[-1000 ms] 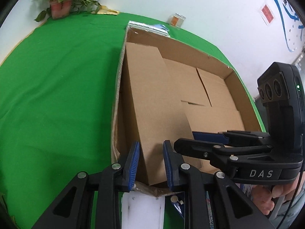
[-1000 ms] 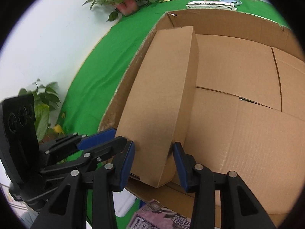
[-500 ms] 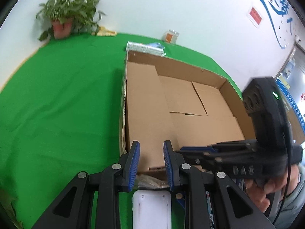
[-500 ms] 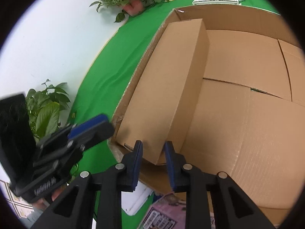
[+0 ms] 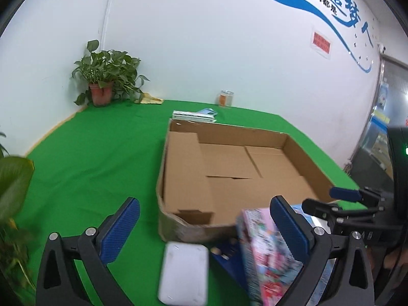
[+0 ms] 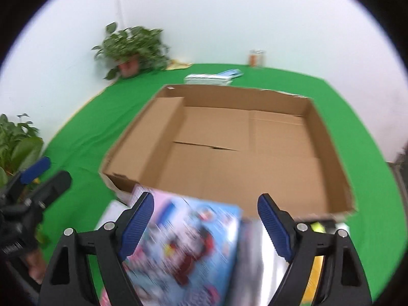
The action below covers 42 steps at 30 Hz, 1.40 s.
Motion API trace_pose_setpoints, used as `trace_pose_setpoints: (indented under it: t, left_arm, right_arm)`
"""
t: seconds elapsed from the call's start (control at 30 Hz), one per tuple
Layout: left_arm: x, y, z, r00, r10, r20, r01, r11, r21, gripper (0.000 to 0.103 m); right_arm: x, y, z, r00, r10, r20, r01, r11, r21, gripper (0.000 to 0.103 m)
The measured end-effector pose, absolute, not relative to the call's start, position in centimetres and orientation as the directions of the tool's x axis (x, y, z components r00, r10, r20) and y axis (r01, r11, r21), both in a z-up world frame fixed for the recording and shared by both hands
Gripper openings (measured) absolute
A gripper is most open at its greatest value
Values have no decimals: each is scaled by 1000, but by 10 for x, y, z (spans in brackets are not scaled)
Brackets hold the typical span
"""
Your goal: Organize rigid objects
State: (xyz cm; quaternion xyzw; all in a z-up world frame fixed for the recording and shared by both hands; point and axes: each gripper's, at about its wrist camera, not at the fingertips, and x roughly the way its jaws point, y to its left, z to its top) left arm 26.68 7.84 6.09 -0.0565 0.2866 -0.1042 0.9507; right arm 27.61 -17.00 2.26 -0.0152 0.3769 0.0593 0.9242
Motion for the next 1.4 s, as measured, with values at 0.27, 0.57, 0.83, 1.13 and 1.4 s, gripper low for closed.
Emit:
trace_pose_setpoints:
  t: [0.27,0.57,0.83,1.13,1.4]
  left_arm:
    - [212,35,60,794,-288,-535,223,957,-185,31]
    - [186,2,54,782,-303,-544,231,952,-199,103]
    - [196,6,41,725,-322,-608,212,945,-248,103]
    - [226,23,5,575,-444,-687,217,892,-396,102]
    - [242,22,-26,481,-506,-716,211,859,-466,98]
  right_arm:
    - [214,-189,19,778,35,-627,-81,996,-45,63]
    - [177,-205,7,784,99,-613,-146,989,-26,91]
    - [168,-218,5,783,244,-572,-225,969,106,103]
    - [157,-193,-10,647,486,-587,-456,864,213,103]
    - [182,-168,-21,607,452,-653,-434,877,203,103]
